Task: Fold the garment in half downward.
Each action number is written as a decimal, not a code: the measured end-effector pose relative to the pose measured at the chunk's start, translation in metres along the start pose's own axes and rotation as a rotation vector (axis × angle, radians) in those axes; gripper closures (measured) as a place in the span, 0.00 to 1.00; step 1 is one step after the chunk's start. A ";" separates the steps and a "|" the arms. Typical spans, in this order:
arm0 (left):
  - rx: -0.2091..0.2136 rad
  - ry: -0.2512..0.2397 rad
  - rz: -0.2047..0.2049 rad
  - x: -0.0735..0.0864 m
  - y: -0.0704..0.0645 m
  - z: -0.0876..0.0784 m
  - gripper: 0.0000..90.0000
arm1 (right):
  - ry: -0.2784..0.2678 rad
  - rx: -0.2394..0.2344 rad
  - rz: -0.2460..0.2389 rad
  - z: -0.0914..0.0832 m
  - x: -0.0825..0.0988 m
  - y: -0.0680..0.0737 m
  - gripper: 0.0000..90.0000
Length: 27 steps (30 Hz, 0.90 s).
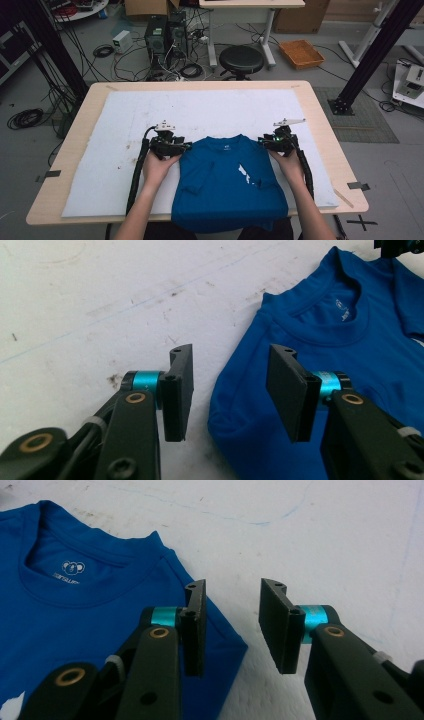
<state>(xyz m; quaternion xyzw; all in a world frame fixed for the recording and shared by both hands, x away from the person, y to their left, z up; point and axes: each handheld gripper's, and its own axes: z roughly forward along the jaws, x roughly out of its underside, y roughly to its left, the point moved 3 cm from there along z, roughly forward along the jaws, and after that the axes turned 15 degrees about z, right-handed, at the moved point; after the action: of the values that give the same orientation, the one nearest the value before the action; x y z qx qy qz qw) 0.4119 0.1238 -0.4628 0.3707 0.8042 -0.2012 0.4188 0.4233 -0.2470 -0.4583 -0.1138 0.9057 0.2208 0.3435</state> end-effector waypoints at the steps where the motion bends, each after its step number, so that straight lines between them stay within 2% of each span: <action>1: 0.009 0.009 0.000 -0.002 0.000 0.002 0.62 | 0.006 -0.005 -0.001 0.002 -0.001 0.002 0.72; 3: 0.020 0.029 0.009 -0.006 0.000 0.006 0.62 | 0.008 -0.017 -0.026 0.006 -0.003 0.006 0.73; 5: 0.036 0.037 0.012 -0.009 -0.001 0.011 0.62 | 0.018 0.000 -0.050 0.011 -0.004 0.009 0.73; 8: 0.038 0.059 0.029 -0.011 -0.002 0.018 0.60 | 0.039 0.023 -0.046 0.016 -0.003 0.009 0.73; 11: 0.044 0.076 0.038 -0.010 -0.003 0.022 0.60 | 0.026 0.004 -0.035 0.017 -0.004 0.009 0.73; 13: 0.044 0.075 0.046 -0.011 -0.003 0.023 0.59 | 0.029 0.004 -0.045 0.018 -0.005 0.009 0.73; 17: 0.044 0.107 0.070 -0.015 -0.007 0.027 0.60 | 0.047 0.010 -0.076 0.022 -0.004 0.012 0.76; 18: 0.033 0.115 0.089 -0.016 -0.008 0.027 0.62 | 0.047 0.018 -0.086 0.023 -0.004 0.013 0.79; 19: 0.032 0.126 0.100 -0.017 -0.009 0.027 0.69 | 0.047 0.022 -0.090 0.023 -0.004 0.014 0.85; 20: 0.036 0.132 0.108 -0.017 -0.010 0.027 0.74 | 0.055 0.011 -0.092 0.022 -0.004 0.014 0.90; 22: 0.034 0.142 0.123 -0.018 -0.012 0.028 0.80 | 0.059 0.006 -0.107 0.021 -0.003 0.015 0.96; 25: 0.039 0.145 0.140 -0.018 -0.013 0.027 0.90 | 0.056 0.015 -0.124 0.021 -0.002 0.018 0.98; 27: 0.037 0.143 0.142 -0.018 -0.013 0.027 0.91 | 0.048 0.013 -0.123 0.020 -0.003 0.017 0.98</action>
<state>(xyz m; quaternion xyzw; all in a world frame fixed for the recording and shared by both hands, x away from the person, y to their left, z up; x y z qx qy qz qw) 0.4227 0.0903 -0.4633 0.4475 0.8000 -0.1588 0.3668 0.4309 -0.2221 -0.4639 -0.1723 0.9064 0.1907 0.3353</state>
